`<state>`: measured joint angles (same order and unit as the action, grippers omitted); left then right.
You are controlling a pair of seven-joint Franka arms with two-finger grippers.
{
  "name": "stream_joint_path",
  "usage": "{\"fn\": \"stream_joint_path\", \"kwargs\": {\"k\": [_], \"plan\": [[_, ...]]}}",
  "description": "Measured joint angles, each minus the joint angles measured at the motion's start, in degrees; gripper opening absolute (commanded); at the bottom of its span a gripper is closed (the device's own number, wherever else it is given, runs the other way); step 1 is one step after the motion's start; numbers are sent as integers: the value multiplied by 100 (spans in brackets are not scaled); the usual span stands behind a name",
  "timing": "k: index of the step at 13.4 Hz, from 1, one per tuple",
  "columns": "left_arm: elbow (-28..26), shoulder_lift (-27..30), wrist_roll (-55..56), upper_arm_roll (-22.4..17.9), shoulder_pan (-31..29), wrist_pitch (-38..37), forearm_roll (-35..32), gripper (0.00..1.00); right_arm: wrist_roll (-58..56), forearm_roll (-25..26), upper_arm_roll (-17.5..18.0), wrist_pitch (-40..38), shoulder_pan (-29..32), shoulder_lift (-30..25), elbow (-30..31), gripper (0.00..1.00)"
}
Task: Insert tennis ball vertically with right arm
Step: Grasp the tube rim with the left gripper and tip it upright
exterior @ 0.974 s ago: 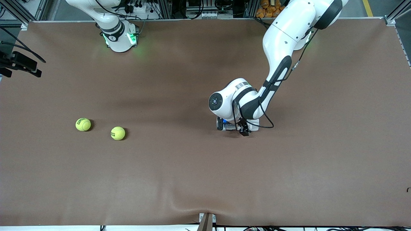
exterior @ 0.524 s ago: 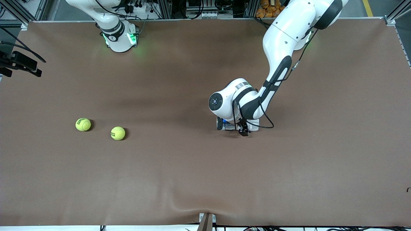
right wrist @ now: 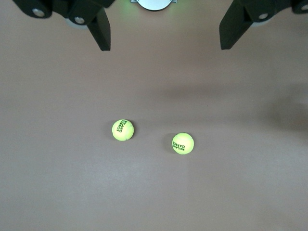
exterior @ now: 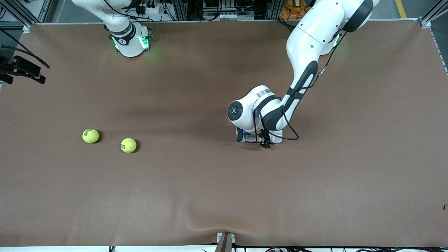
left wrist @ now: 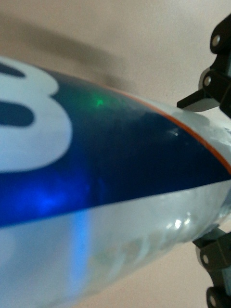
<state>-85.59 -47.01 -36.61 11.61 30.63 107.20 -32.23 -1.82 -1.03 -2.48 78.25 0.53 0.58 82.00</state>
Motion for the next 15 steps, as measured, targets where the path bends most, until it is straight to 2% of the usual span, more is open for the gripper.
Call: {"fn": "stream_joint_path", "kwargs": {"k": [6, 15], "plan": [[16, 5, -13, 1, -2, -2, 0, 75, 0, 0, -1, -1, 0, 0, 0, 100], [49, 9, -13, 5, -5, 1, 0, 77, 0, -4, -1, -41, 0, 3, 0, 100]]}}
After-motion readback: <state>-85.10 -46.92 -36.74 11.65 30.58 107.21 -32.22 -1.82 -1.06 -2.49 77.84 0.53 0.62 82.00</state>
